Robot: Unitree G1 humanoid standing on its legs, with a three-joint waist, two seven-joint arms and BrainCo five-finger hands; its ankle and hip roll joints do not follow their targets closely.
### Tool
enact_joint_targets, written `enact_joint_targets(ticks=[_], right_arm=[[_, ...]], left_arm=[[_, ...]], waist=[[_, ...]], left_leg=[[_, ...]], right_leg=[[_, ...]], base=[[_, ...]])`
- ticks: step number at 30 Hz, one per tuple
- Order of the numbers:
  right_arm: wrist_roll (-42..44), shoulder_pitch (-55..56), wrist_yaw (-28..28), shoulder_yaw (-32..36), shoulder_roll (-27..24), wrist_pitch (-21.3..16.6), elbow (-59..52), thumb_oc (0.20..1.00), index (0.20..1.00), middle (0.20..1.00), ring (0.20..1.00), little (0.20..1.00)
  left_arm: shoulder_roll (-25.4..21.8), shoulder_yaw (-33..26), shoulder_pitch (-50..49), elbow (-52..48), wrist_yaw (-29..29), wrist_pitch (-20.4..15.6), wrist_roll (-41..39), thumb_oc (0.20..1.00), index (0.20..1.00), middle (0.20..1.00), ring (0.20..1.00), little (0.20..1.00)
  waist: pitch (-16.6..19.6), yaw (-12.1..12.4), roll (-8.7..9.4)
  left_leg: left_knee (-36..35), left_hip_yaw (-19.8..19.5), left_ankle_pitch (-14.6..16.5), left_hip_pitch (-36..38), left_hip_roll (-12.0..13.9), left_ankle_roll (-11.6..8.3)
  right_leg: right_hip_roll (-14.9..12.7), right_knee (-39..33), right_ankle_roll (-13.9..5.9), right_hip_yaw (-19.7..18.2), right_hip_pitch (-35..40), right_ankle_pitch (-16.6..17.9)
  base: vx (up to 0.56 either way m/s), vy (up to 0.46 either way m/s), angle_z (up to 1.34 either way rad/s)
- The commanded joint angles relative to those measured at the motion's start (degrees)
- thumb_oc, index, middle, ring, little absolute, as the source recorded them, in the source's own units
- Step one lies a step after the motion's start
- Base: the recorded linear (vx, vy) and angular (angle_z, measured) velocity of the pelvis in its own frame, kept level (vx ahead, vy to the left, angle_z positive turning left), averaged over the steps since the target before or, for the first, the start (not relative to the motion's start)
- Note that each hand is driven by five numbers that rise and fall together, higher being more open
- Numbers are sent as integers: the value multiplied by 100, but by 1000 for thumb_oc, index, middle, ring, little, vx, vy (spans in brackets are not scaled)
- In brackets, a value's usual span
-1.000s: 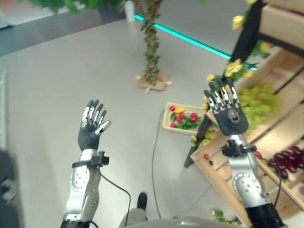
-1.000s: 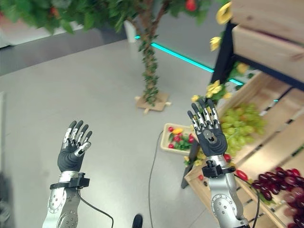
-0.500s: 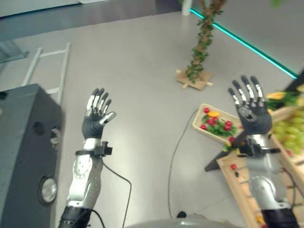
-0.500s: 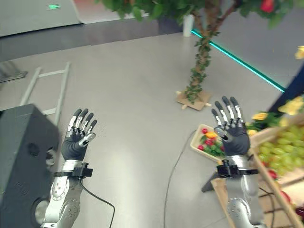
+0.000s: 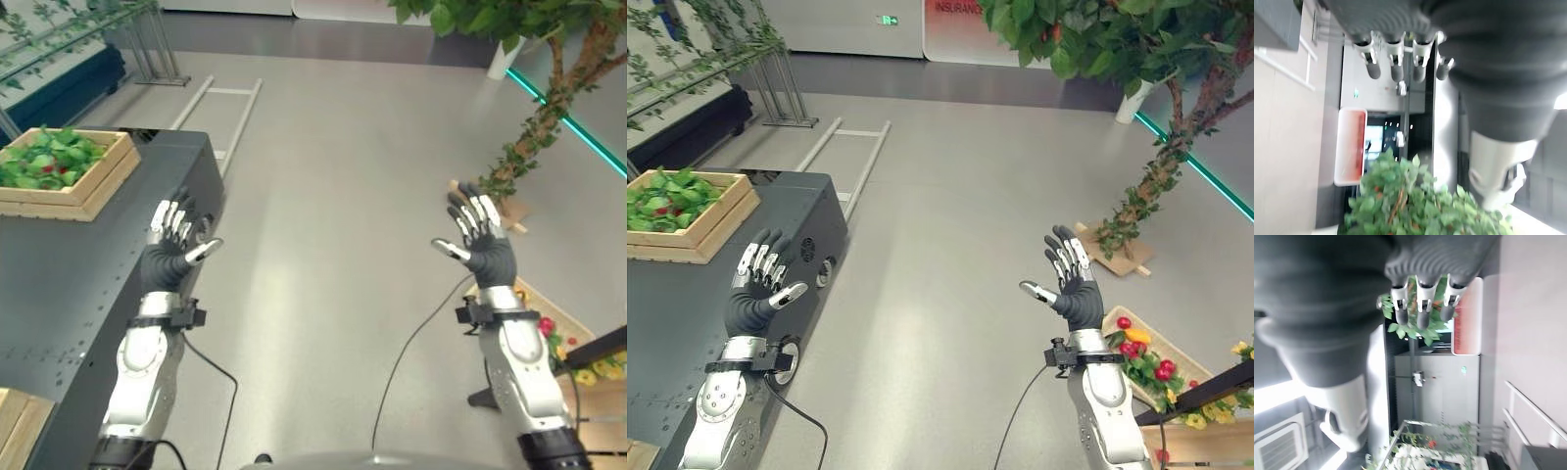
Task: Pick up the fruits from the basket on one side to the basket on the other side
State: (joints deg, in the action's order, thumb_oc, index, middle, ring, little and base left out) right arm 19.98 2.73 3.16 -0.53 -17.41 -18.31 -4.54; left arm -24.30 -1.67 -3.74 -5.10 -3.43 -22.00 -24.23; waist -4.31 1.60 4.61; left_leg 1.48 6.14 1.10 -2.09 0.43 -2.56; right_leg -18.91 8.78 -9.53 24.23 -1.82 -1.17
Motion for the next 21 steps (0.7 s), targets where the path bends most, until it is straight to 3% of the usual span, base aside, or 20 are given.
enact_joint_targets(ticks=[1,3,6,8,21], right_arm=[[-205,-178,85,203,-70,-242,-150,1000,1000,1000,1000,1000],[-182,-85,88,238,-52,-267,-3,1000,1000,1000,1000,1000],[-33,-51,64,175,67,-267,244,1000,1000,1000,1000,1000],[-1,-50,54,145,74,-268,307,1000,1000,1000,1000,1000],[-9,-20,91,87,-21,-215,362,1000,1000,1000,1000,1000]], left_arm=[[-127,-153,252,-91,-41,-369,342,1000,1000,1000,1000,1000],[-67,-70,251,-39,-19,-367,367,1000,1000,1000,1000,1000],[25,-65,174,49,-80,-400,506,1000,1000,1000,1000,1000],[95,-89,109,45,-98,-400,446,1000,1000,1000,1000,1000],[288,229,87,68,14,-303,229,1000,1000,1000,1000,1000]], waist=[[-165,-112,-231],[-69,-170,-233],[25,-92,-164],[72,-76,-162],[292,-108,-161]], left_leg=[[-377,-346,282,352,-131,331],[-397,-448,237,336,-162,334],[-377,-462,225,300,-184,294],[-440,-463,147,273,-147,247],[-471,-495,131,325,-17,106]], right_leg=[[748,410,53,-1188,-427,-32],[1083,266,181,-1470,-379,-232],[1009,-230,186,-1215,-139,-85],[1112,-386,171,-1375,-97,-89],[1154,-1002,227,-1302,296,20]], base=[[-30,182,107],[47,72,88],[19,-33,27],[-15,-55,-3],[3,-61,3]])
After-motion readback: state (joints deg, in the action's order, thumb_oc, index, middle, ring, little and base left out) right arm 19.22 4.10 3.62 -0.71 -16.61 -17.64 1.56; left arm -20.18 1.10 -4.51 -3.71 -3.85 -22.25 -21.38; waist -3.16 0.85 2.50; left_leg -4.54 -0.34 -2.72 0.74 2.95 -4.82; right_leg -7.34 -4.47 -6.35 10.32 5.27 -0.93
